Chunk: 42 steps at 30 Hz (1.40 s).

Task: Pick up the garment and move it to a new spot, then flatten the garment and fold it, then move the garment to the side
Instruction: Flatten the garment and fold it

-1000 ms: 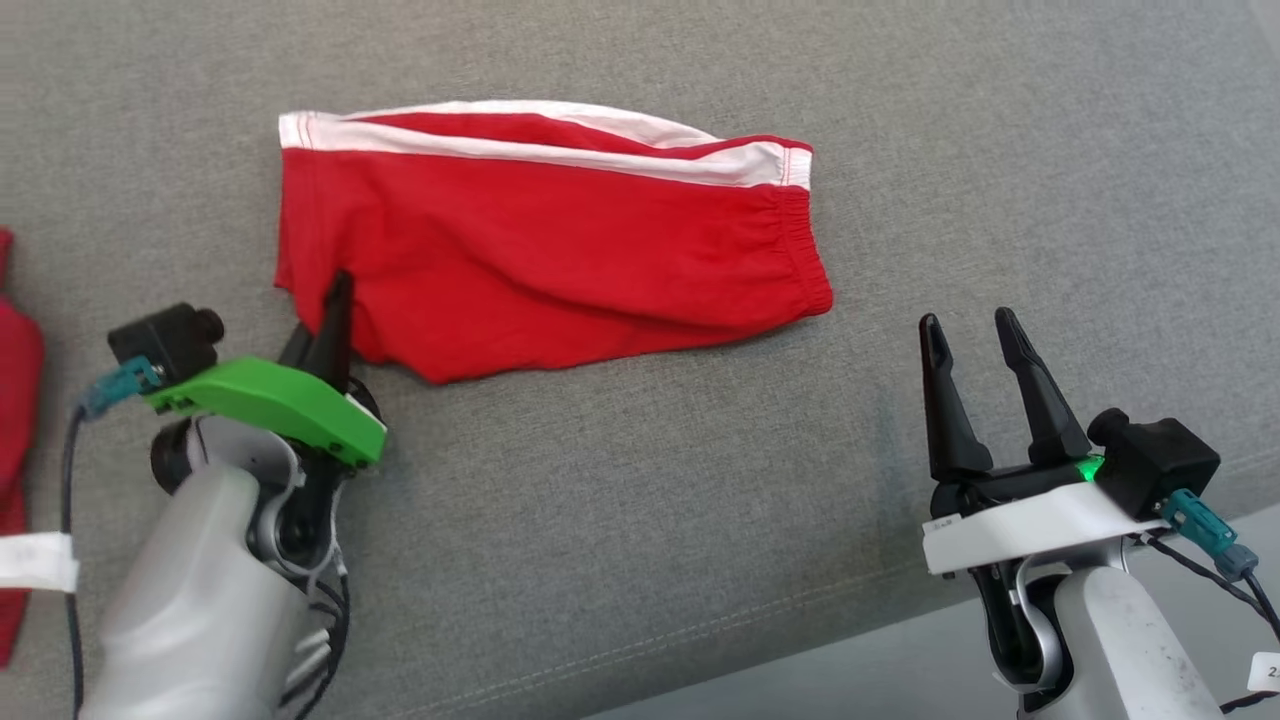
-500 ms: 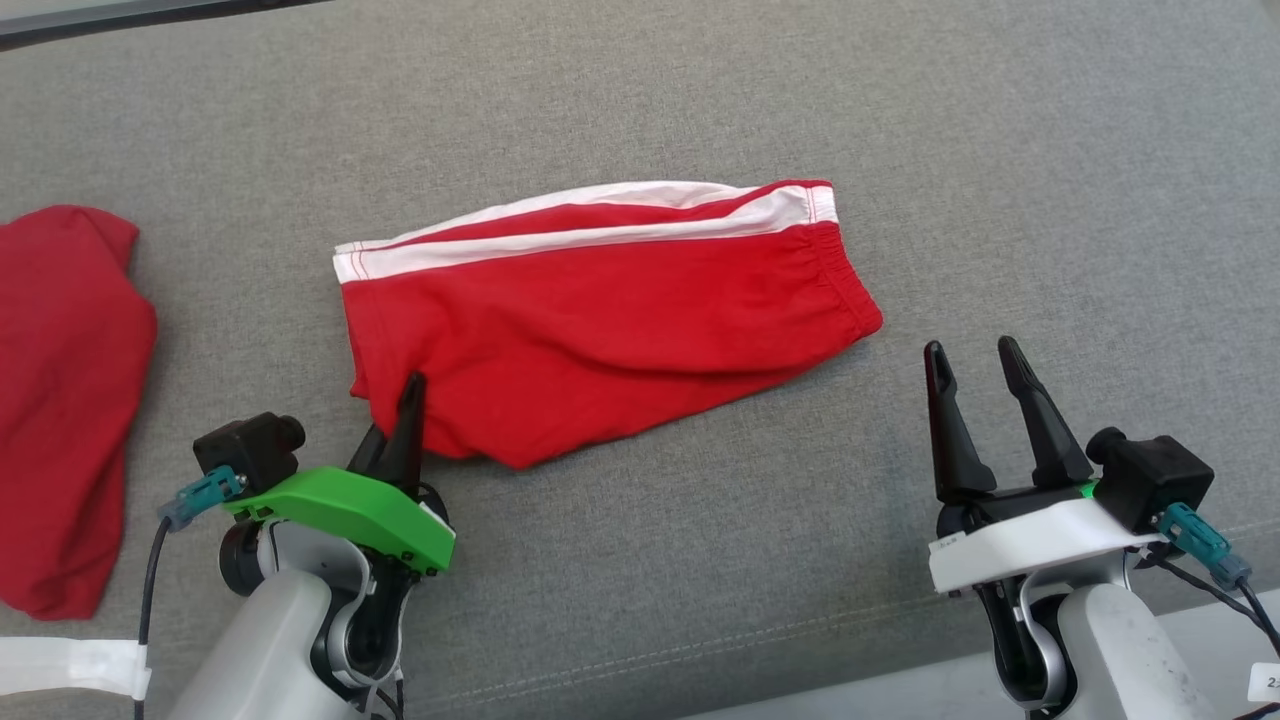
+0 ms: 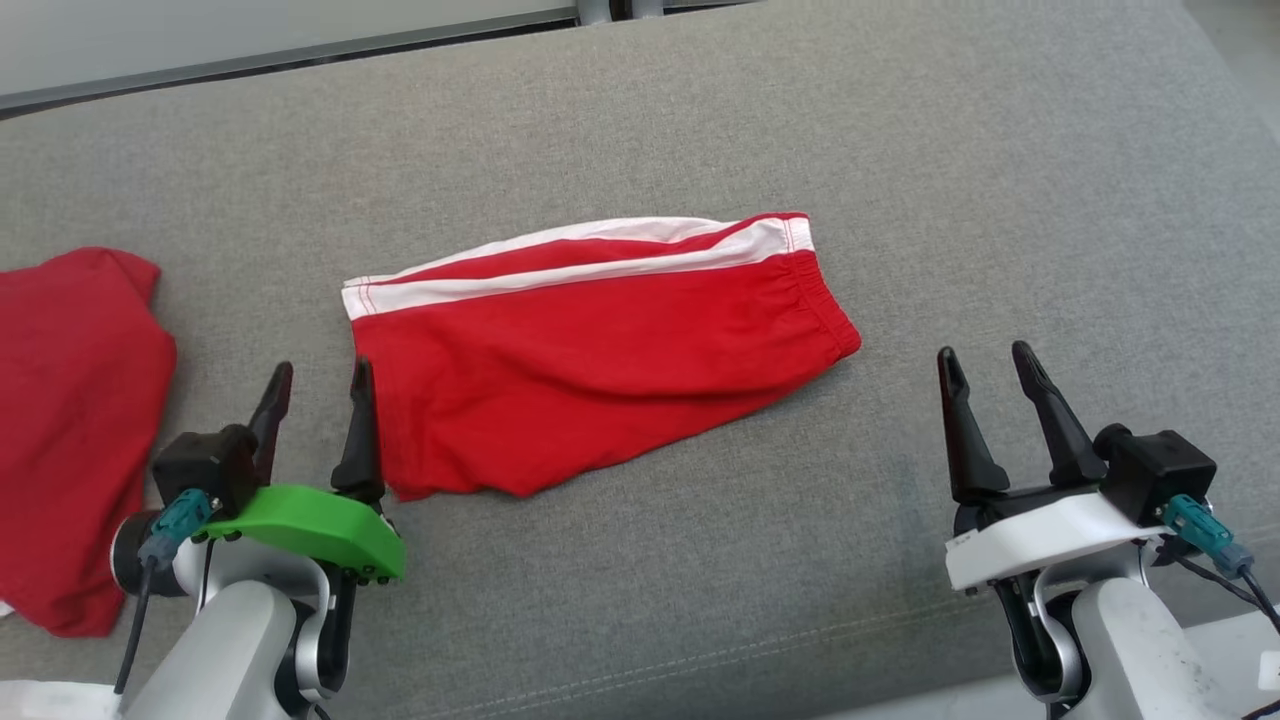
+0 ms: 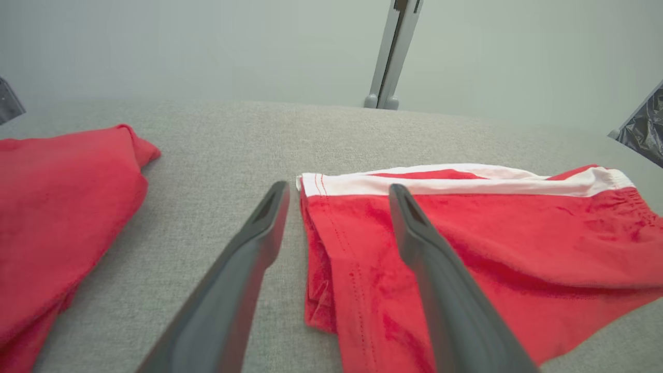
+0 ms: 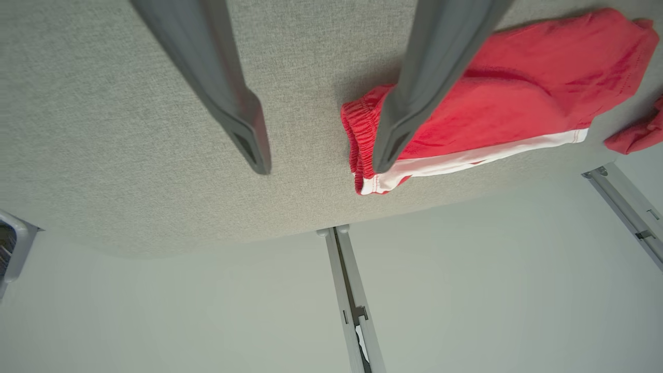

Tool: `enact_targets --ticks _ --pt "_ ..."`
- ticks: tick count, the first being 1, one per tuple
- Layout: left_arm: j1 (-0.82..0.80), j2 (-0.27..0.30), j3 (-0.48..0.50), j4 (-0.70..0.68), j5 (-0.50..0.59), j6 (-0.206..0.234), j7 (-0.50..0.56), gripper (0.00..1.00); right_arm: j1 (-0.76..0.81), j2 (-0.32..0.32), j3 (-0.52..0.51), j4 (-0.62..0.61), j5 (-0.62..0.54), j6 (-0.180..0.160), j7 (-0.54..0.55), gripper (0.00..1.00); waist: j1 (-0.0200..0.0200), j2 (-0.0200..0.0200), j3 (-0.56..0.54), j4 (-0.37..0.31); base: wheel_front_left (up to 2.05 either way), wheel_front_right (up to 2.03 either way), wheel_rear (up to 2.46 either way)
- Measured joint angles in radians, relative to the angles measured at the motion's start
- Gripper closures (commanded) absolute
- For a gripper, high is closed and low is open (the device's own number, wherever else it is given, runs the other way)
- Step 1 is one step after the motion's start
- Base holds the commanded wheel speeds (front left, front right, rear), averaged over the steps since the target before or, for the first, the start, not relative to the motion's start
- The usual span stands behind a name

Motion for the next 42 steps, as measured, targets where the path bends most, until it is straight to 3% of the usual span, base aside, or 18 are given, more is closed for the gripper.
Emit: enact_targets --ticks 3,7,13,25,42 --pt "0.01 0.011 0.02 -0.065 0.049 -0.004 -0.009 0.0 -0.001 -0.007 -0.003 0.006 -0.014 0.0 0.0 0.0 0.0 0.0 -0.02 0.007 0.0 0.0 0.0" --pt "0.048 0.003 0.097 -0.16 0.1 -0.048 -0.014 0.0 0.0 -0.012 0.003 0.014 -0.028 0.0 0.0 0.0 0.0 0.0 -0.047 0.022 0.0 0.0 0.0" --pt "0.135 -0.006 0.171 -0.182 0.161 -0.069 -0.014 0.0 0.007 -0.023 0.007 0.031 -0.041 0.0 0.0 0.0 0.0 0.0 -0.085 0.04 0.0 0.0 0.0" --pt "0.311 -0.043 0.245 -0.265 0.245 -0.058 -0.014 0.0 0.055 -0.033 -0.013 0.064 -0.071 0.0 0.01 0.0 0.0 0.0 -0.169 0.068 0.0 0.0 0.0" --pt "0.378 -0.056 0.249 -0.311 0.272 -0.023 -0.014 0.0 0.119 -0.01 -0.04 0.001 -0.085 0.0 0.041 0.0 -0.0001 0.0 -0.185 0.072 0.0 0.0 0.0"
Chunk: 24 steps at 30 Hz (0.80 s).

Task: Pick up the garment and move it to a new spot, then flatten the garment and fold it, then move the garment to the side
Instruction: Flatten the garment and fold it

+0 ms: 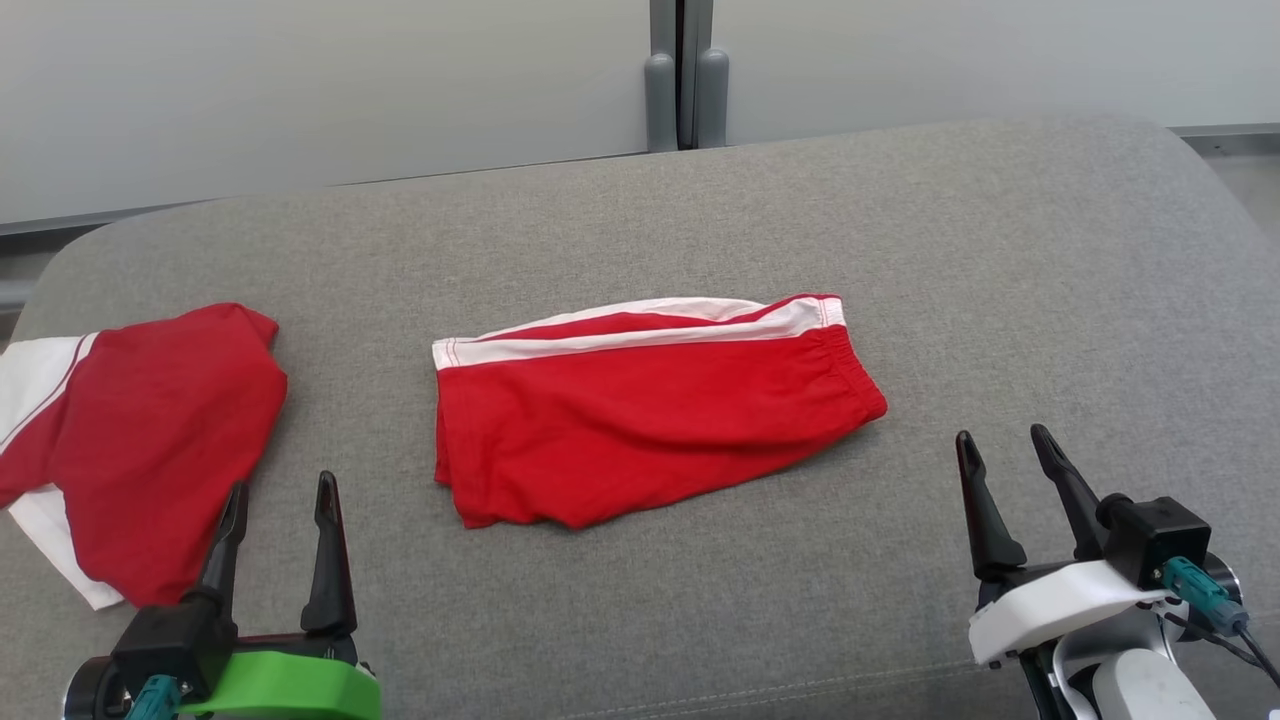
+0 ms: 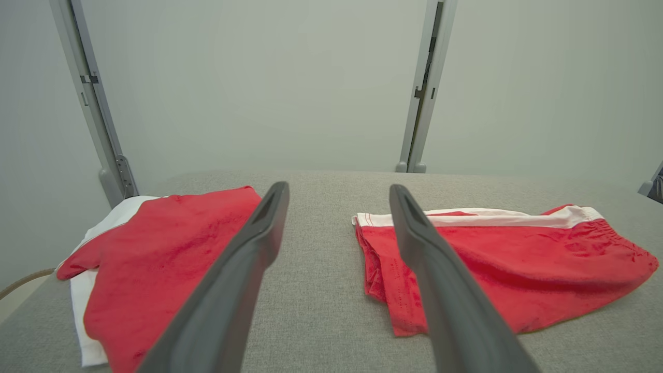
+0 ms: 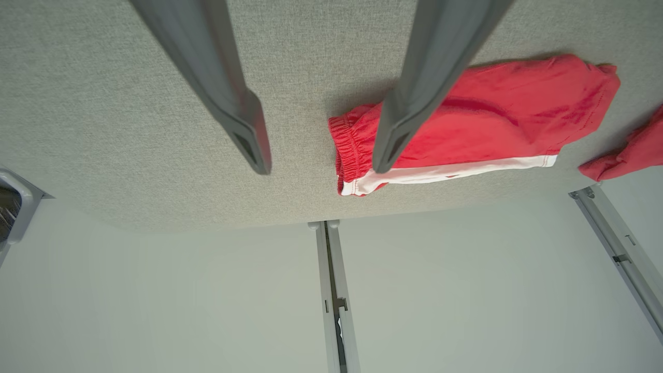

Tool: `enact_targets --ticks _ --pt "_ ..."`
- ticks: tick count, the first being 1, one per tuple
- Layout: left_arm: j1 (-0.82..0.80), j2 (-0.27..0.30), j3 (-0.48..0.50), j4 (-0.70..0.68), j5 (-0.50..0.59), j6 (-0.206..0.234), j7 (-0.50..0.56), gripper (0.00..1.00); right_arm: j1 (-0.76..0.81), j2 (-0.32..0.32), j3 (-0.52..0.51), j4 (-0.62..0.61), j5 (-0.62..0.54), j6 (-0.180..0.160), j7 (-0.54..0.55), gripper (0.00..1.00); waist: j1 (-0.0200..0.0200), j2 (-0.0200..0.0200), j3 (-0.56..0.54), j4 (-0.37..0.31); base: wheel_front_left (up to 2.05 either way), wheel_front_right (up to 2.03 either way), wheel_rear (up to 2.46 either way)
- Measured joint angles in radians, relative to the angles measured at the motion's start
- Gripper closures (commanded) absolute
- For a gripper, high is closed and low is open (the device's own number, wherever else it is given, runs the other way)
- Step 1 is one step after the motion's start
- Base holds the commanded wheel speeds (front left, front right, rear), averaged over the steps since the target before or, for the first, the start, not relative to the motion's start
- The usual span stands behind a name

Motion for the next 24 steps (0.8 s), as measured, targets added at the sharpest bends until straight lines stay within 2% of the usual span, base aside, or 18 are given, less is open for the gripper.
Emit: enact_targets --ticks 6,9,16,24 --pt "-0.015 0.0 -0.012 0.017 0.002 -0.006 0.001 0.0 -0.005 -0.005 -0.012 0.014 0.011 0.0 0.009 0.0 0.0 0.0 0.009 0.02 0.0 0.0 0.0" --pt "-0.037 -0.001 -0.015 0.022 0.003 -0.011 0.004 0.0 -0.035 -0.03 -0.016 0.061 0.031 0.0 0.023 0.0 0.0 0.0 0.018 0.037 0.0 0.0 0.0" --pt "-0.105 -0.01 -0.039 0.035 0.012 -0.035 0.004 0.0 -0.174 -0.105 0.037 0.23 0.105 0.0 0.06 0.0 0.0 0.0 0.055 0.091 0.0 0.0 0.0" --pt "-0.18 -0.06 -0.081 0.073 0.025 -0.071 0.003 0.0 -0.355 -0.174 0.137 0.416 0.226 0.0 0.102 0.0 0.0 0.0 0.124 0.168 0.0 0.0 0.0"
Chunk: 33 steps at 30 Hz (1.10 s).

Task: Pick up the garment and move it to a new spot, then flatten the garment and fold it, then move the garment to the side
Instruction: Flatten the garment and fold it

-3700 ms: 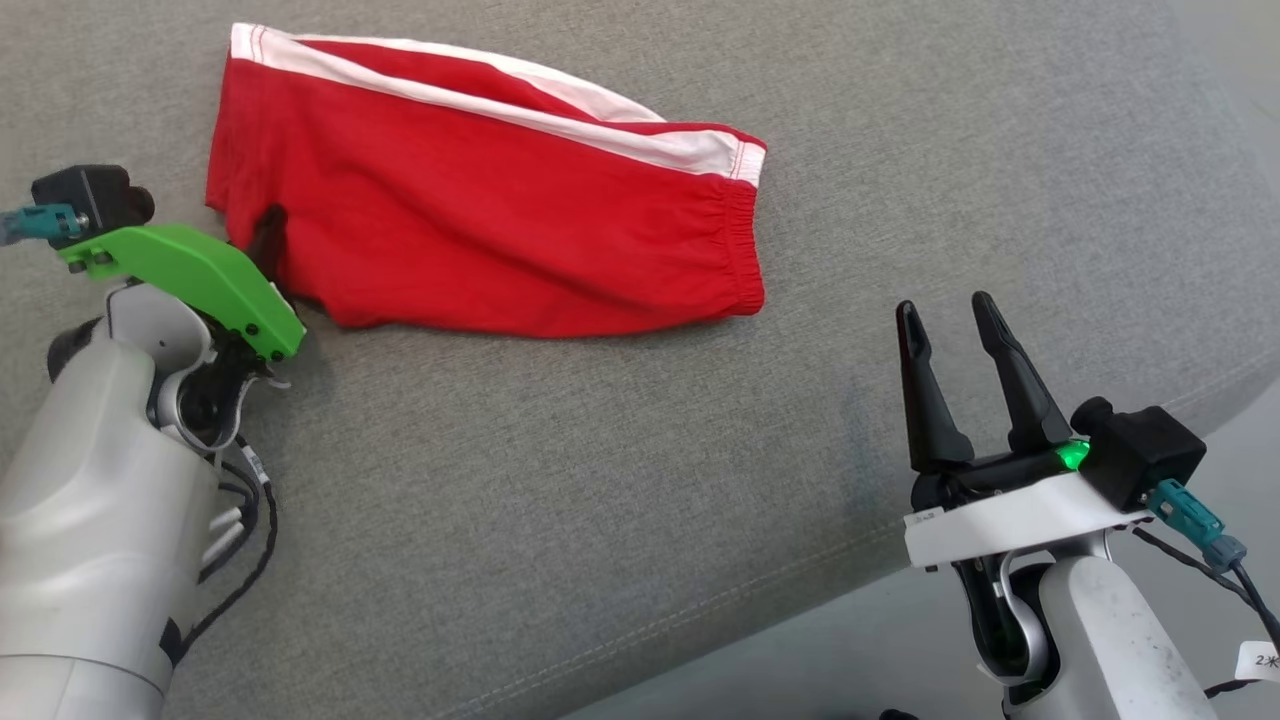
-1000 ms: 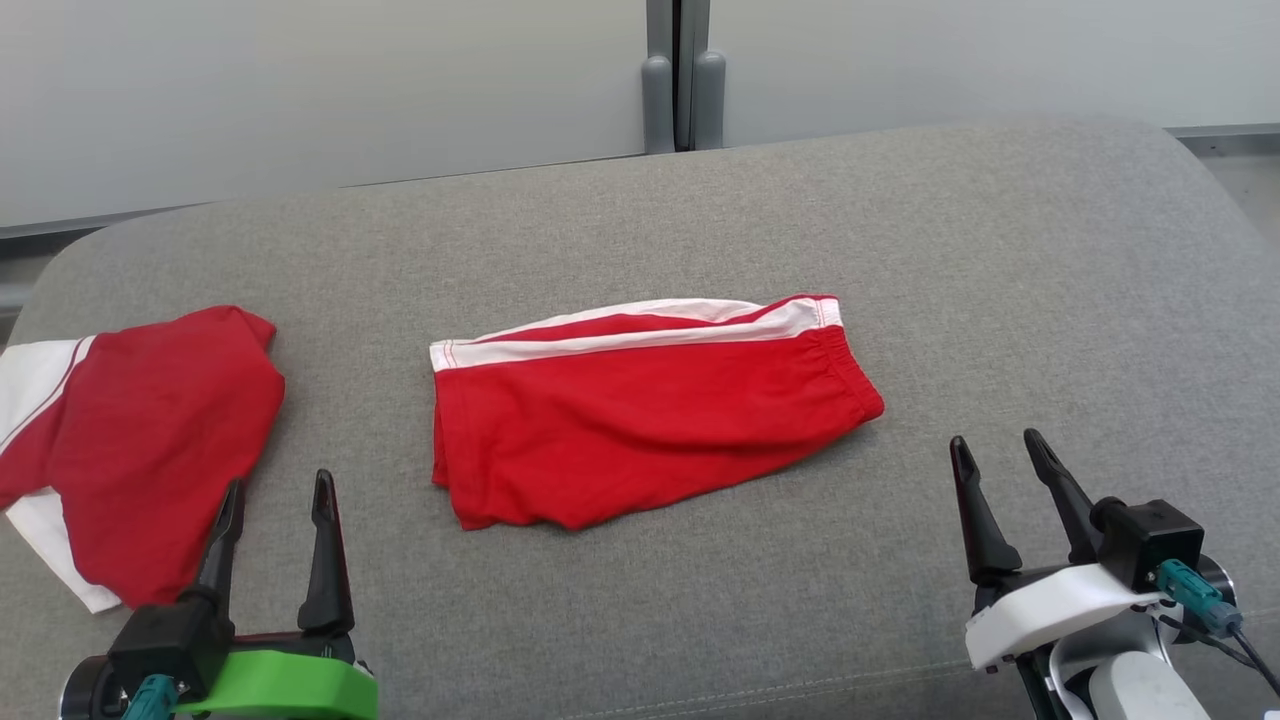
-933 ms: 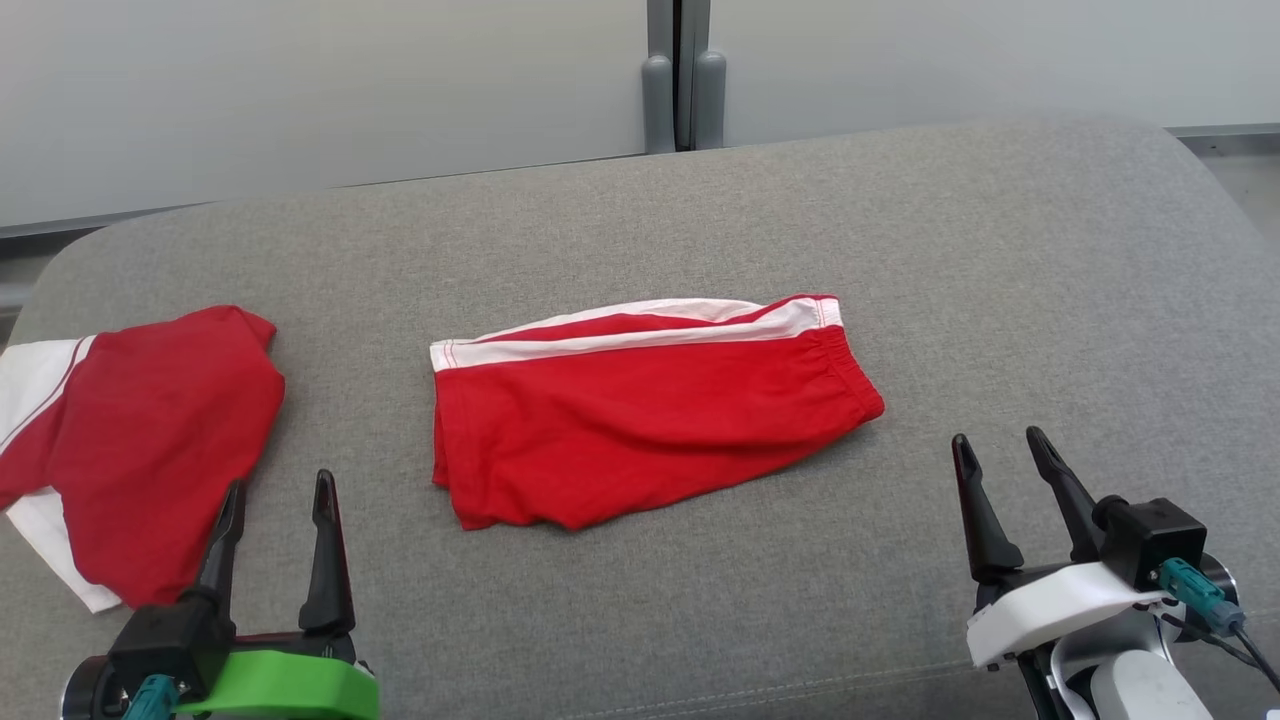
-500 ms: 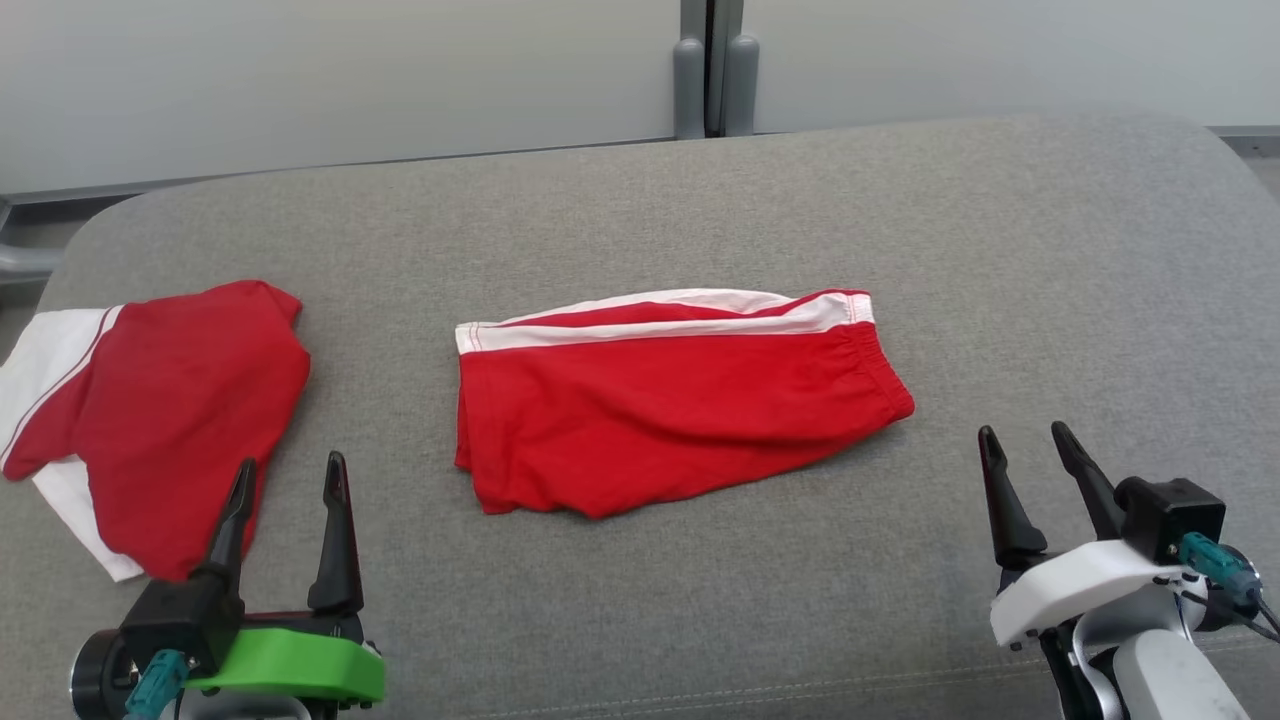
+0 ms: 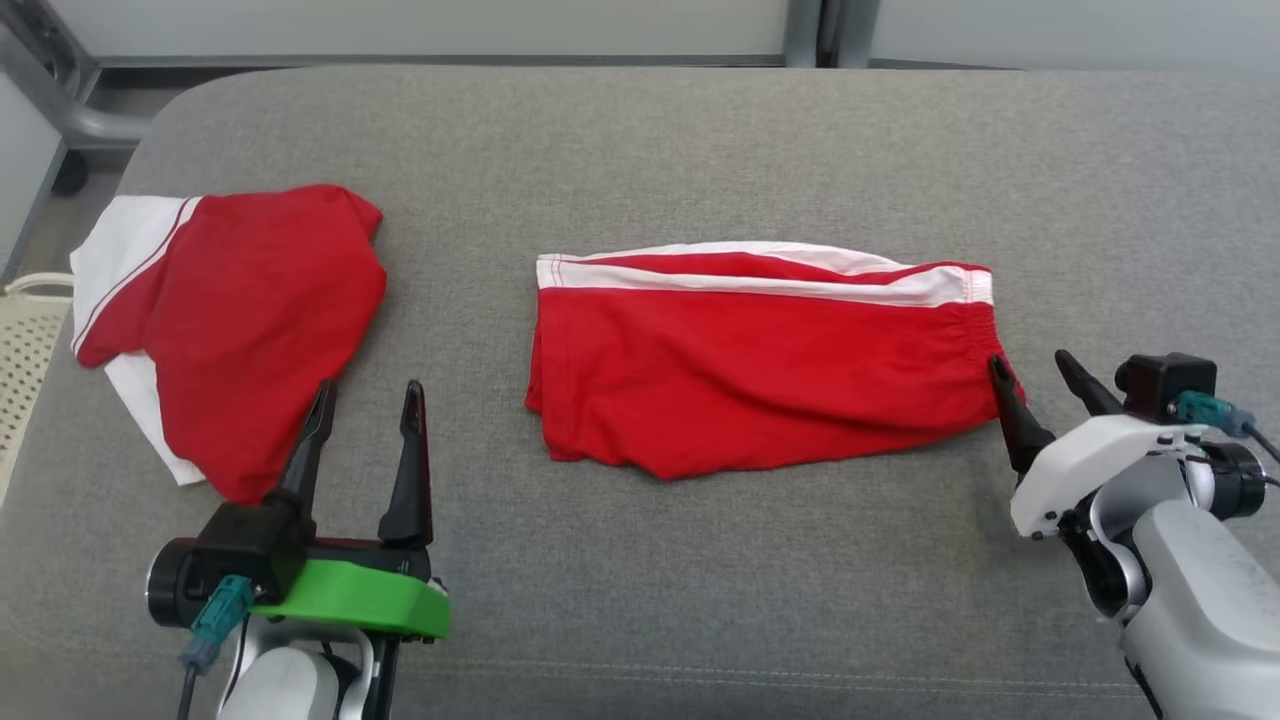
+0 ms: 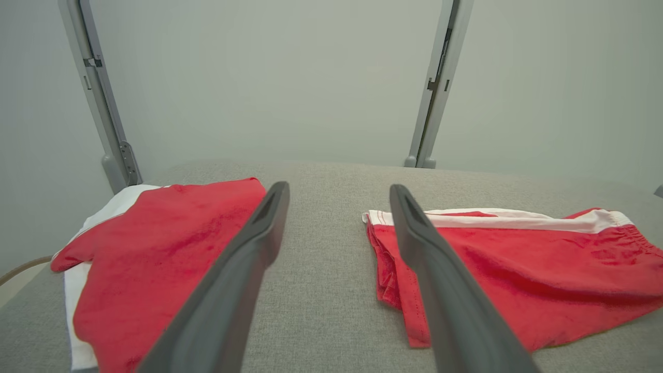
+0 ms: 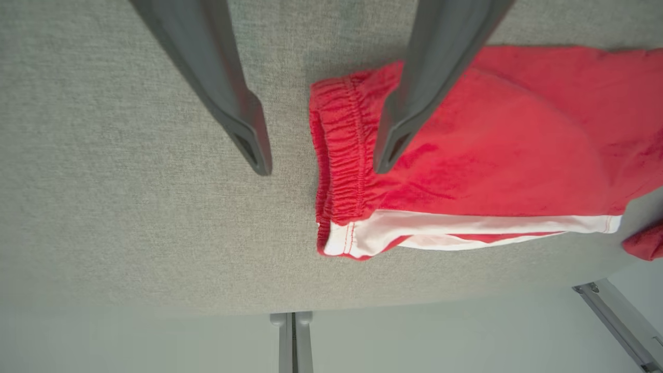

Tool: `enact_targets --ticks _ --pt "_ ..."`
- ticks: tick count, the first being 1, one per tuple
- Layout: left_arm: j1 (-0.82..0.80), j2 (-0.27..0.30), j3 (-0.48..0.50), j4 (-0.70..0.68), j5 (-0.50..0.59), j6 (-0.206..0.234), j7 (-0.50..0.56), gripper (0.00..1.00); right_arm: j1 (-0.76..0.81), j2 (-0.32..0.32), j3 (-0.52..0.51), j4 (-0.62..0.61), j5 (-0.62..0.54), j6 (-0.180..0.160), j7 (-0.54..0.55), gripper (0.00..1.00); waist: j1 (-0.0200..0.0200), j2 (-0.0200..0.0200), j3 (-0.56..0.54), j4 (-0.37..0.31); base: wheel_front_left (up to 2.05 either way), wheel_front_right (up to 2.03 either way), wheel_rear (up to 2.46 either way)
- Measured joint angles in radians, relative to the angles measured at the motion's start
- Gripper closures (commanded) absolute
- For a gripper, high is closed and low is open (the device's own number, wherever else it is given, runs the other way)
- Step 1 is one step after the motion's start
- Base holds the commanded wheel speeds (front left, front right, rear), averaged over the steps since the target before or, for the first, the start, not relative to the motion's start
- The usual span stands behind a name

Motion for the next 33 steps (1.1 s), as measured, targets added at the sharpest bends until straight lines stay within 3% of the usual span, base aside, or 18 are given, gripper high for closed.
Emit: enact_targets --ticks 8,15,17,27,33 --pt "-0.057 -0.044 -0.002 0.041 0.015 -0.043 -0.001 0.0 -0.122 -0.049 0.085 0.163 0.121 0.0 0.094 0.0 0.0 0.0 0.073 0.07 0.0 0.0 0.0" --pt "-0.073 -0.076 0.024 0.062 0.041 -0.074 -0.001 0.0 -0.182 -0.061 0.133 0.198 0.254 -0.001 0.136 0.0 0.0 0.0 0.123 0.101 0.0 0.0 0.0" --pt "-0.074 -0.081 0.034 0.066 0.049 -0.081 -0.001 0.0 -0.19 -0.071 0.155 0.194 0.283 -0.001 0.144 1.0 0.0 0.0 0.131 0.102 0.0 0.0 0.0" --pt "-0.073 -0.097 0.077 0.075 0.082 -0.104 -0.003 0.0 -0.153 -0.086 0.224 0.134 0.409 0.002 0.095 1.0 0.0 0.0 0.132 0.052 0.0 0.0 0.0" --pt "-0.067 -0.094 0.101 0.074 0.098 -0.104 -0.003 0.0 -0.113 -0.128 0.227 0.121 0.452 0.002 0.063 1.0 0.0 0.0 0.128 0.013 0.0 0.0 0.0"
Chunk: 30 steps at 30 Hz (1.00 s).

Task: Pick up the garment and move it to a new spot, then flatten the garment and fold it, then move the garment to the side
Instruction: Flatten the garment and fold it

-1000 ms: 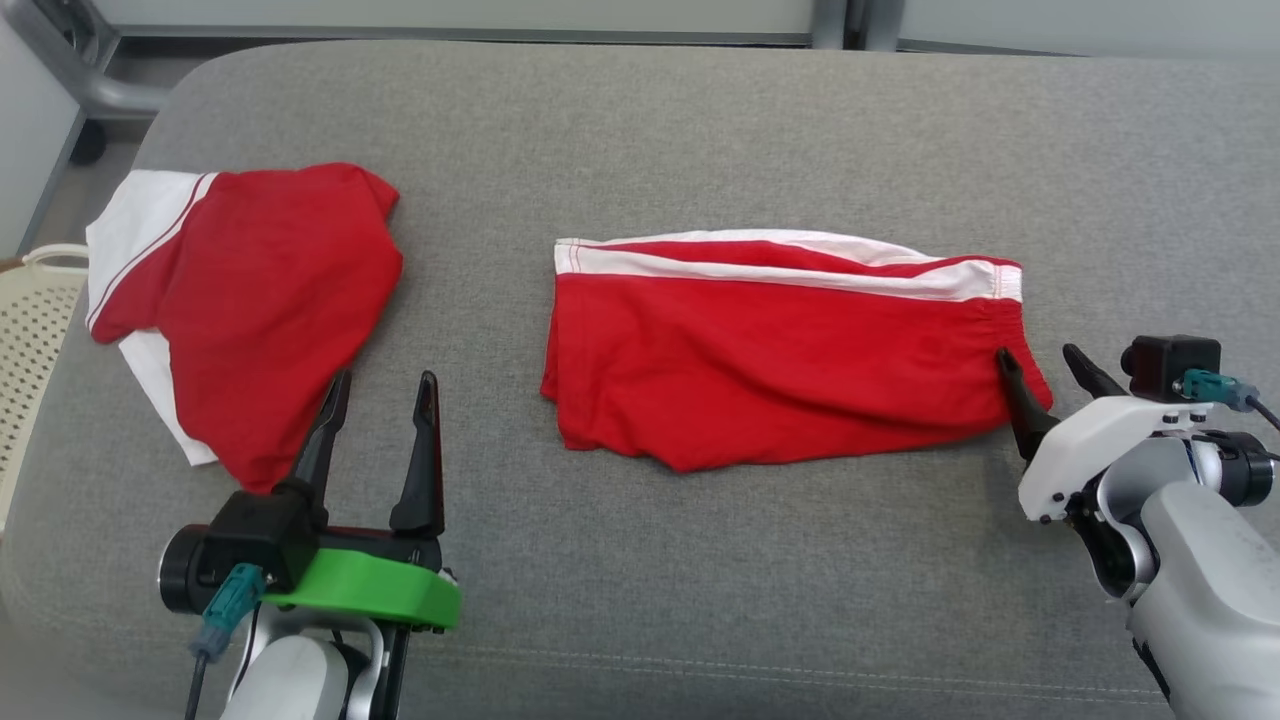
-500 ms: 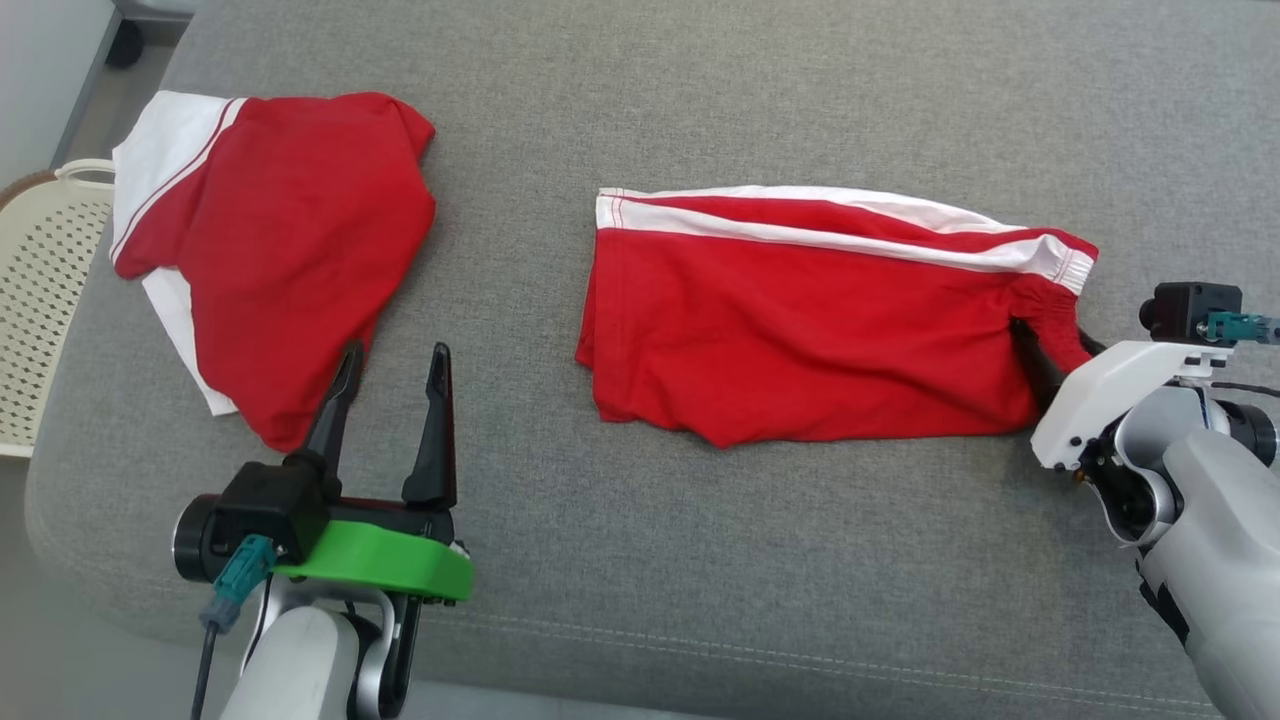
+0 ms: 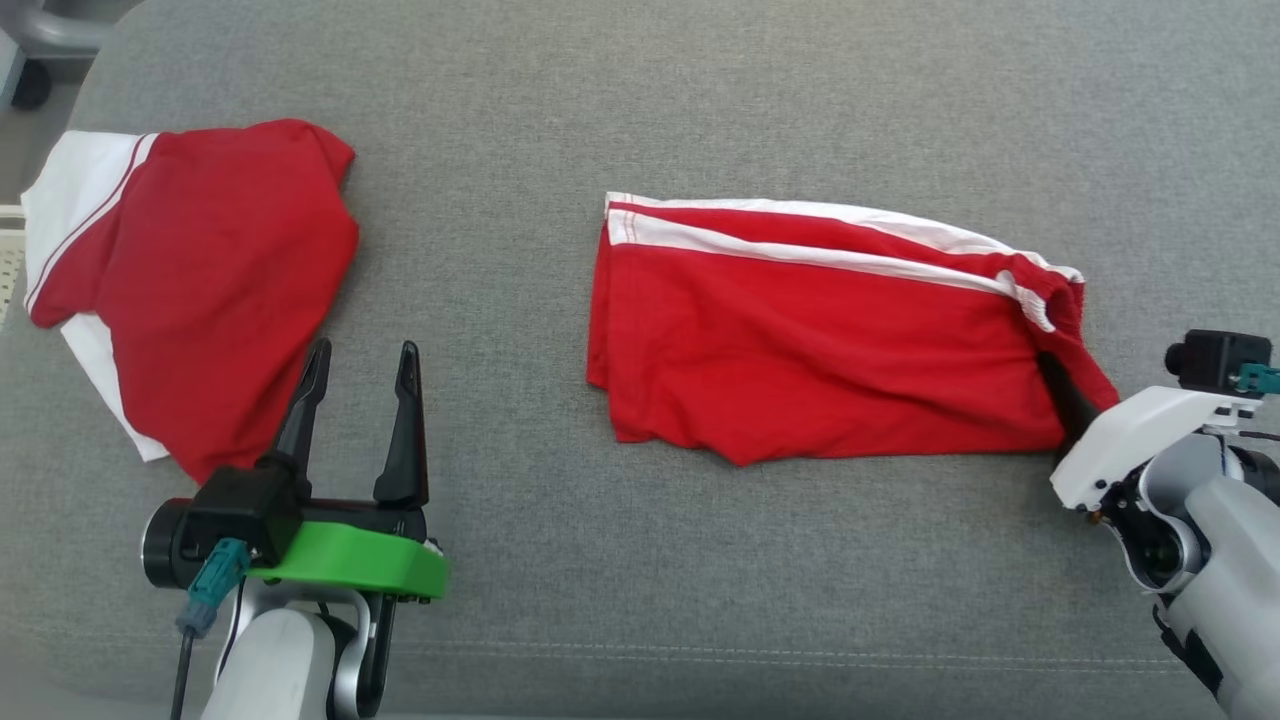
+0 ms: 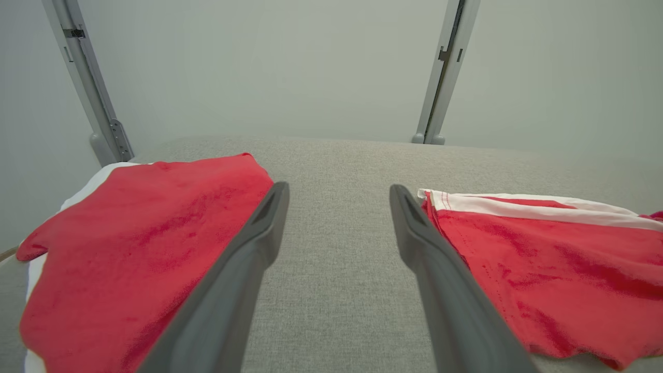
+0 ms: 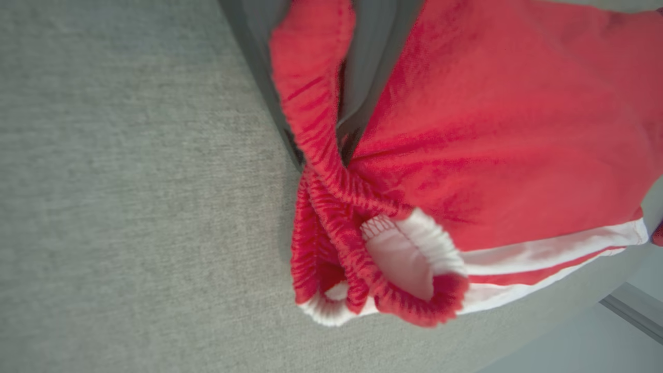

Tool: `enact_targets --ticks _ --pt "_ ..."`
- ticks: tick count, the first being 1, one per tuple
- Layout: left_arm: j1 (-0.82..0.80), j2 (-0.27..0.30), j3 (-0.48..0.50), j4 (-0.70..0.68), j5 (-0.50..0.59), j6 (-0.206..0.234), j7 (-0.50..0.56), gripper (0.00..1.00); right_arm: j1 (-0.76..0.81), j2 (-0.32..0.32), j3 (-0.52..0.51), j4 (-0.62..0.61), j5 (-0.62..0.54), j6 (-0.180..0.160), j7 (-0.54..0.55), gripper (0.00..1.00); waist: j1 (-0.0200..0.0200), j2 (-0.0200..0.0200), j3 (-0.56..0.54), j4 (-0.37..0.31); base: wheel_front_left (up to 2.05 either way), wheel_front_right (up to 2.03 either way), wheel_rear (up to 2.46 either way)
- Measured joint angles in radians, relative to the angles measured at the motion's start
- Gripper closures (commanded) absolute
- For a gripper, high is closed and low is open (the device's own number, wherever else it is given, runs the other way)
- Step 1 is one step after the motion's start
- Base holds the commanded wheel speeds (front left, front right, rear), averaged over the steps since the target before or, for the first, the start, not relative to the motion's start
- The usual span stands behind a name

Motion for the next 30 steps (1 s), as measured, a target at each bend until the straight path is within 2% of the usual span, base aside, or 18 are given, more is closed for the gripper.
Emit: enact_targets --ticks 6,11,19,25,30 --pt "0.01 0.0 0.01 -0.009 0.008 0.001 0.0 0.0 0.022 -0.065 -0.018 0.006 0.035 -0.001 -0.026 1.0 0.0 0.0 -0.004 -0.038 0.0 0.0 0.0" --pt "0.012 0.0 0.014 -0.011 0.015 0.0 0.0 0.0 0.006 -0.064 -0.003 -0.008 0.057 -0.002 -0.034 1.0 0.0 0.0 -0.009 -0.06 0.0 0.0 0.0" --pt "0.012 0.01 0.022 -0.009 0.016 -0.003 0.0 0.0 -0.023 -0.046 0.076 -0.244 0.088 -0.002 -0.013 1.0 0.0 0.0 -0.016 -0.09 0.0 0.0 0.0" --pt "0.012 0.008 0.012 -0.009 0.021 -0.003 0.0 0.0 -0.036 0.0 0.108 -0.38 0.081 -0.002 0.01 1.0 0.0 0.0 -0.019 -0.096 0.0 0.0 0.0" --pt "0.009 0.004 0.003 -0.006 0.021 -0.009 0.0 0.0 -0.051 0.095 0.124 -0.406 0.061 -0.002 0.028 1.0 0.0 0.0 -0.015 -0.084 0.0 0.0 0.0"
